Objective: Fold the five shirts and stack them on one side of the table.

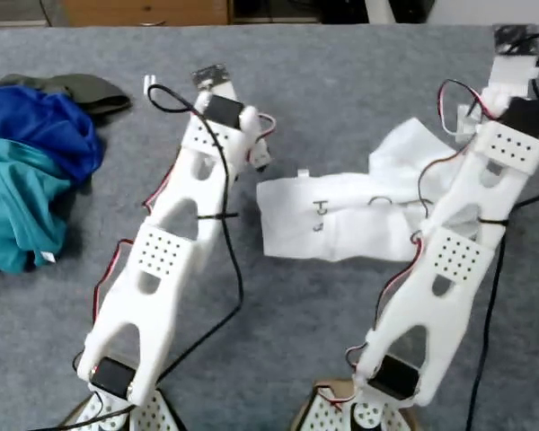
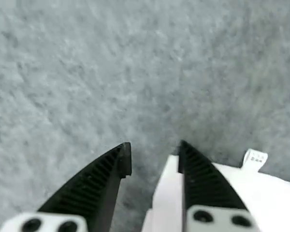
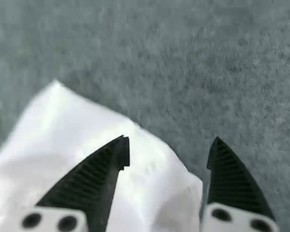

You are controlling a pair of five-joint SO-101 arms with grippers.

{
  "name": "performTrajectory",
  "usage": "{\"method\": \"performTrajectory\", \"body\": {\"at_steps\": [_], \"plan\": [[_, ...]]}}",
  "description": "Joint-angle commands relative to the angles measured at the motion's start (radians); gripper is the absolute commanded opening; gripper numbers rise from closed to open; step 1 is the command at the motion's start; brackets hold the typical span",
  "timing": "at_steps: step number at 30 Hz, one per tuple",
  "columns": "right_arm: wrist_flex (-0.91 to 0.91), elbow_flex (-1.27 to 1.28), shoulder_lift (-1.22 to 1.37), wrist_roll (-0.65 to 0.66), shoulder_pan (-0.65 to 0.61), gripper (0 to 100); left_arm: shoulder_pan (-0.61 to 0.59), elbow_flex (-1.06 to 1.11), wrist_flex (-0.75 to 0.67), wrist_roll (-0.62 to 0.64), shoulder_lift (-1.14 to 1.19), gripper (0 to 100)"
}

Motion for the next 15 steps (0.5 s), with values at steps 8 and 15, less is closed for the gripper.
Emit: {"method": "performTrajectory", "body": {"at_steps": [8,15], "plan": [[-0.281,-0.038,0.124,-0.216,-0.087,26.4,0.075,0.081,0.003,0.021,-0.102,20],[-0.285,-0.038,0.125,-0.21,-0.093,26.4,0.071,0.057,-0.055,0.015,-0.024,20]]}}
